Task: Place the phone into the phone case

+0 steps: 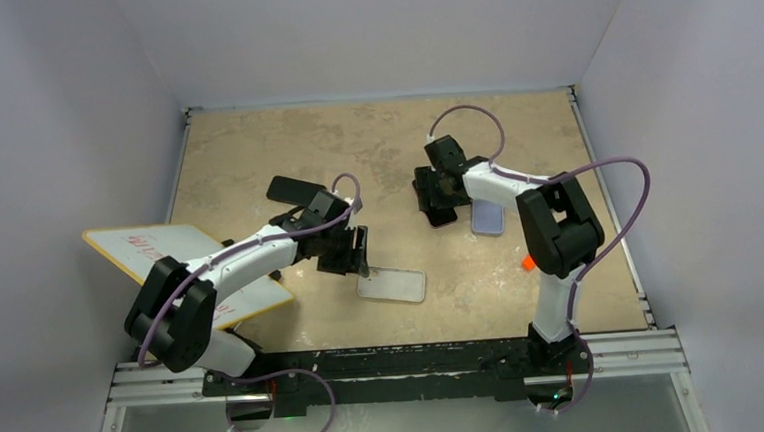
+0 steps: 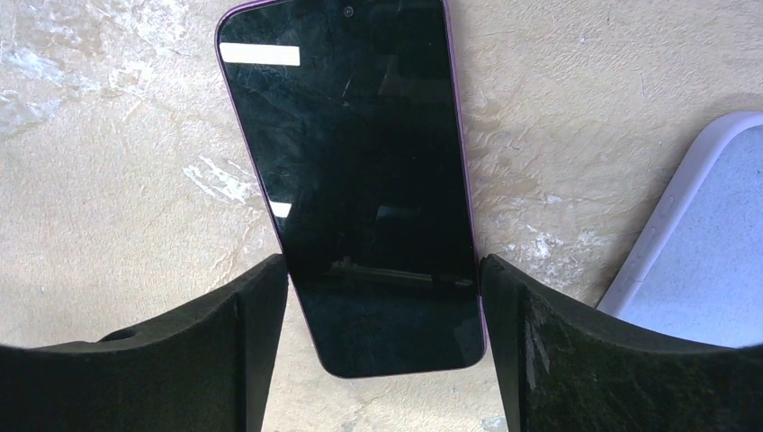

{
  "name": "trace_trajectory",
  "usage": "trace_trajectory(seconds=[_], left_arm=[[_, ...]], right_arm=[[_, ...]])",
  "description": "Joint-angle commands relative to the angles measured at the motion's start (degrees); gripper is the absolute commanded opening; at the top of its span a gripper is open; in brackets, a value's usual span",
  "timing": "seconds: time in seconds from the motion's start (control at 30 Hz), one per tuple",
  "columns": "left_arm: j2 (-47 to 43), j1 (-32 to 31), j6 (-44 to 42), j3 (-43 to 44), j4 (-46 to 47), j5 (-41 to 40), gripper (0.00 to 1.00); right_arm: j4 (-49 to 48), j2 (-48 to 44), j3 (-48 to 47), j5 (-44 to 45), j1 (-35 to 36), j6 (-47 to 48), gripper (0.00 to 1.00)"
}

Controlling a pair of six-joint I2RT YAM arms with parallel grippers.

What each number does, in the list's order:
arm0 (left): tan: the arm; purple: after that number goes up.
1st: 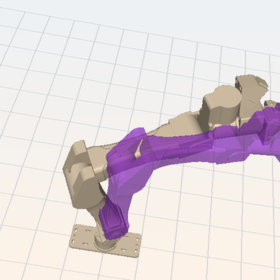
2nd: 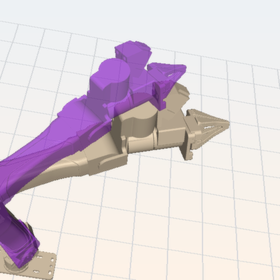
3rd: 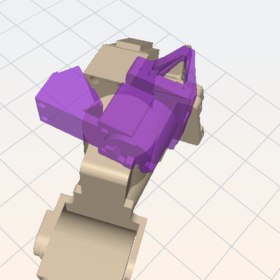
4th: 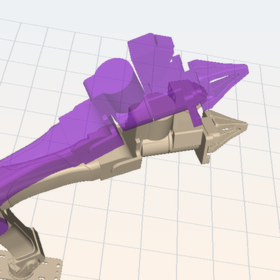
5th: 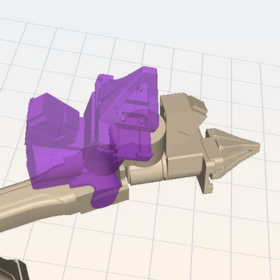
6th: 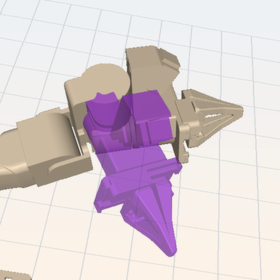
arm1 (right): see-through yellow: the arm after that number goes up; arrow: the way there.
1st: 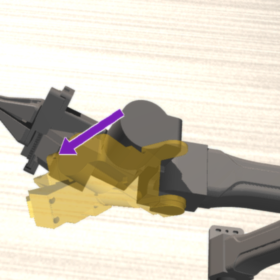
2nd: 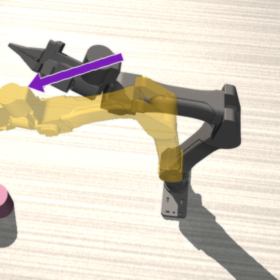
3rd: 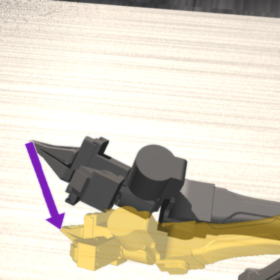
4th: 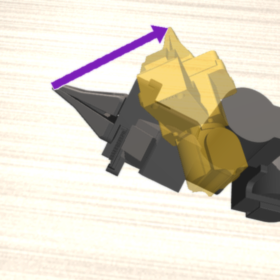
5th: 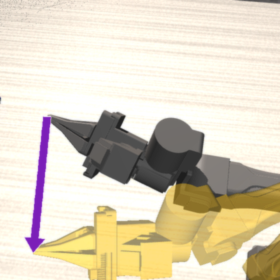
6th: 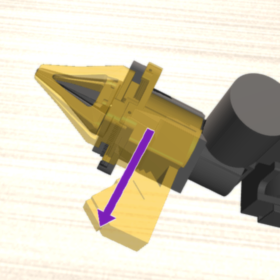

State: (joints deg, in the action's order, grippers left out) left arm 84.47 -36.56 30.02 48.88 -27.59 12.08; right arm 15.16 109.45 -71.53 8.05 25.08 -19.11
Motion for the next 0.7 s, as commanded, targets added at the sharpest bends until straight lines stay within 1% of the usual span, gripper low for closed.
trace_trajectory(seconds=[0.0, 0.17, 0.27, 0.43, 0.67], left_arm=[[-4.67, -0.64, 1.79, 2.50, -0.79, -4.15, 0.58], [-7.78, -3.31, 1.36, 6.20, -4.46, -8.91, 0.58], [-8.49, -5.08, 1.27, 8.05, -5.50, -10.28, 0.58], [-8.28, -9.34, 1.53, 10.92, -7.09, -14.25, 0.58], [-9.25, -13.52, 0.85, 13.34, -9.18, -19.32, 0.60]], right_arm=[[0.28, -3.37, 1.19, 1.06, -0.10, -0.62, 0.78], [-0.63, -4.92, 3.02, 1.64, -0.11, 0.23, 0.83], [-2.73, -6.32, 4.08, 0.56, -0.10, 1.99, 0.87], [-5.66, -6.88, 4.30, -1.10, -0.11, 5.37, 0.98], [-6.80, -3.15, 1.55, -3.98, -0.16, 8.76, 0.98]])
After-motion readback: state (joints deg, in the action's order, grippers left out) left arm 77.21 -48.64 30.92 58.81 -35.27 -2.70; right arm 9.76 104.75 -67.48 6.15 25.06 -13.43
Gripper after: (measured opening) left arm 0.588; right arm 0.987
